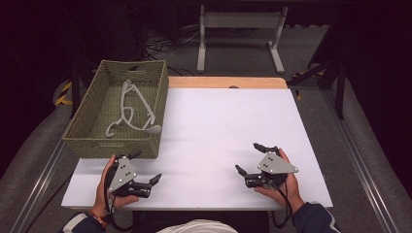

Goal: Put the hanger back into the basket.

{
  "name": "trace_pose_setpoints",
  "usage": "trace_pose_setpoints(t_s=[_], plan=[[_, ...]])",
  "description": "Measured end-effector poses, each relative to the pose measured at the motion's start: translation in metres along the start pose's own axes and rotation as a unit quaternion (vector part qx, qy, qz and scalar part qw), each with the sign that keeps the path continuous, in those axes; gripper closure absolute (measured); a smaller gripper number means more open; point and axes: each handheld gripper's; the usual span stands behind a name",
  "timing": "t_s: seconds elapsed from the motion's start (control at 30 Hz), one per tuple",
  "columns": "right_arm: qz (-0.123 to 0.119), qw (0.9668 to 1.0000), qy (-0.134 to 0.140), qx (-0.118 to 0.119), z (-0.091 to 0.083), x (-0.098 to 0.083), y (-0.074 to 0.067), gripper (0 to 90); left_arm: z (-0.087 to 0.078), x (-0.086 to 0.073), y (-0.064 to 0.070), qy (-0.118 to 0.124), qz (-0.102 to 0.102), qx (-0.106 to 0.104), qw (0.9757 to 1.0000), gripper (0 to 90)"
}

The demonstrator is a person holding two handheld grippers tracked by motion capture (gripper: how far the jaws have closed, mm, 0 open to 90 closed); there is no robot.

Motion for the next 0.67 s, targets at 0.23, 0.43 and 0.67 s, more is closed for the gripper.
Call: trace_pose_setpoints(t_s=[0.23, 0.43, 0.67], plan=[[0.002, 1.0, 0.0, 0.0, -0.0008, -0.0009, 0.0011, 10.9, 0.0022, -0.0001, 0.0005, -0.004, 0.002, 0.0, 1.0, 3.4], [0.005, 1.0, 0.001, 0.001, -0.0017, -0.0019, 0.0031, 10.7, 0.0054, -0.0011, 0.0, -0.01, -0.005, 0.0, 0.9999, 3.5], [0.008, 1.0, 0.0, -0.005, -0.0031, -0.0034, 0.0056, 10.7, 0.0091, -0.0017, -0.001, -0.016, -0.01, 0.0, 0.9998, 3.6]])
Point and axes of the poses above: each handheld gripper's, and its own axes: z roughly forward along the jaws, x roughly out of its top, y roughly to its right, and after that the axes turned 12 degrees about x, right-handed
